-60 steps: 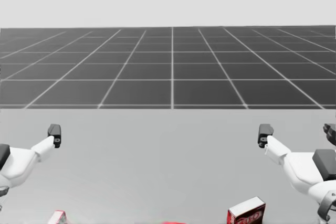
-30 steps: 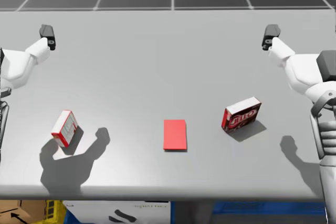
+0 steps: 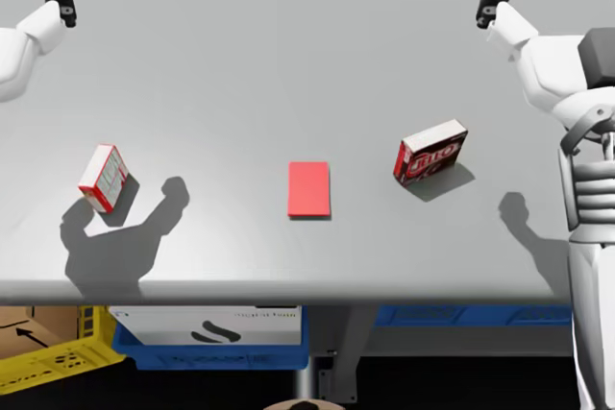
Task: Look at the card. If it is red, pick the object on the left. If it is green, pick the object on the right.
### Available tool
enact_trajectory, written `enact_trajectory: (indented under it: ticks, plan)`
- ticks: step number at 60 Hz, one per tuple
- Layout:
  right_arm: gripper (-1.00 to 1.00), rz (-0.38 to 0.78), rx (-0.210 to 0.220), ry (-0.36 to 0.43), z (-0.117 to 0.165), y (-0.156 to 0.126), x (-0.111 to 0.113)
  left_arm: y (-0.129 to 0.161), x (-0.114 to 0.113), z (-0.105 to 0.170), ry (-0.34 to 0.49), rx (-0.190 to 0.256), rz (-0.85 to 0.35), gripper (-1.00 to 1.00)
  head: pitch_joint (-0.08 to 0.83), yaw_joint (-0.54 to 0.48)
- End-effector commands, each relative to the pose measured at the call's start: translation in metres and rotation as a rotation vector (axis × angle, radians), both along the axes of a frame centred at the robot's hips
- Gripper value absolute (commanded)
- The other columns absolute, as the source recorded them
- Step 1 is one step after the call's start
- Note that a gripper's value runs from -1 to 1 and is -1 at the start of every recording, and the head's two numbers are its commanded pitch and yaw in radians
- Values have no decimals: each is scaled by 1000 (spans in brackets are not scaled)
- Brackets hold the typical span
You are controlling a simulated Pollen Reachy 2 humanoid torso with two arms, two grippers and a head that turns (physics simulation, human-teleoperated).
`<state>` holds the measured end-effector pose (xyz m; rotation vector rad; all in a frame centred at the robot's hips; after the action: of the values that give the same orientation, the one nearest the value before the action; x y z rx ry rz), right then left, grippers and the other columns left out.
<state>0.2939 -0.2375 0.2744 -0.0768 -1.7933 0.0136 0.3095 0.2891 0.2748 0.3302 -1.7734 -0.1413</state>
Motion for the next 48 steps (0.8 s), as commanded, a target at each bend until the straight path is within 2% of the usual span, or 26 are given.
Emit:
enact_trajectory:
  ticks: [1,9,27,44,48]
  plan:
    - [-1000,2,5,-1,1,0,0,0,1,0,0,-3,3,-1000,773,6]
    - [-1000,4,8,-1,2,0,-1,1,1,0,3,-6,6,-1000,787,62]
    - [-1000,11,19,9,0,2,-1,1,3,-2,13,-14,10,-1000,781,300]
    - [-1000,14,20,19,-4,4,-1,1,4,-2,19,-17,6,-1000,771,392]
    - [-1000,15,21,19,-3,3,-1,0,3,-1,24,-34,-6,-1000,769,398]
